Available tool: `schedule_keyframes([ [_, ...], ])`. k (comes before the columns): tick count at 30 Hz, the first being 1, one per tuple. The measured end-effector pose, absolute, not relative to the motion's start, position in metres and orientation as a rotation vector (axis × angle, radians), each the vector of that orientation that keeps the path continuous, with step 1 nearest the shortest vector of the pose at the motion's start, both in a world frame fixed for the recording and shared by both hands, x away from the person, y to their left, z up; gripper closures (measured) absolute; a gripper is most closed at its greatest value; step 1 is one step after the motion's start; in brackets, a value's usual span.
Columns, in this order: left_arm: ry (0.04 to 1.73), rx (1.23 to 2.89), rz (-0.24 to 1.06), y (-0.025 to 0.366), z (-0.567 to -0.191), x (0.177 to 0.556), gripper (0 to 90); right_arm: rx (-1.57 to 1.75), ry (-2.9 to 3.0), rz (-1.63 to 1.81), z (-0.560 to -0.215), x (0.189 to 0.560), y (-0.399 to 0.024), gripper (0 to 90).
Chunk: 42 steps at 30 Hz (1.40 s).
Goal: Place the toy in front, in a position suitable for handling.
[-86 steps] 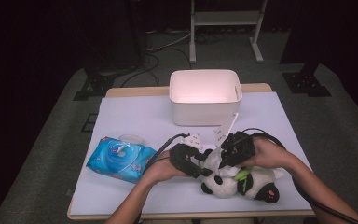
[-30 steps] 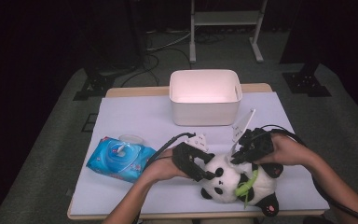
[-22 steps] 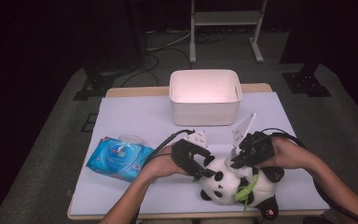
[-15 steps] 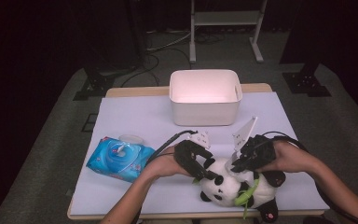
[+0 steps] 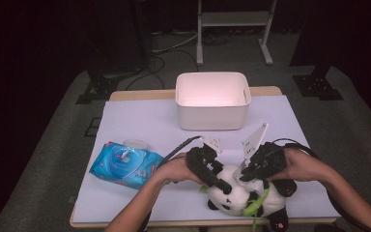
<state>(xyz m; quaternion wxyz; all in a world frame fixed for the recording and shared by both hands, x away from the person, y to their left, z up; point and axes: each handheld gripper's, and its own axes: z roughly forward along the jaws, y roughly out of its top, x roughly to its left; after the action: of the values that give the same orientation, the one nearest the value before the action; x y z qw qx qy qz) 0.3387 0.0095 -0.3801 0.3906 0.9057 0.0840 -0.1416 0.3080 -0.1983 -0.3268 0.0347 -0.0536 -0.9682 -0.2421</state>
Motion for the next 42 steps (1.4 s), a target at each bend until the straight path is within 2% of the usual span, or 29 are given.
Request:
schedule_keyframes([
  [5, 0.197, 2.294, -0.296, 0.015, -0.374, 0.342, 45.1, -0.176, -2.972, -0.779, -0.324, 0.314, -0.201, 82.2],
  [16, 0.164, 2.327, -0.104, 0.042, -0.345, 0.350, 46.1, -0.201, -2.977, -0.869, -0.307, 0.336, -0.189, 82.2],
  [19, 0.166, 2.327, -0.094, 0.050, -0.347, 0.350, 46.0, -0.219, -2.992, -0.862, -0.306, 0.343, -0.186, 82.2],
  [37, 0.199, 2.282, -0.122, 0.062, -0.363, 0.341, 40.8, -0.391, -2.968, -0.880, -0.308, 0.336, -0.241, 82.3],
  [42, 0.231, 2.313, -0.131, 0.058, -0.360, 0.340, 31.3, -0.392, -2.960, -0.867, -0.315, 0.332, -0.241, 82.3],
])
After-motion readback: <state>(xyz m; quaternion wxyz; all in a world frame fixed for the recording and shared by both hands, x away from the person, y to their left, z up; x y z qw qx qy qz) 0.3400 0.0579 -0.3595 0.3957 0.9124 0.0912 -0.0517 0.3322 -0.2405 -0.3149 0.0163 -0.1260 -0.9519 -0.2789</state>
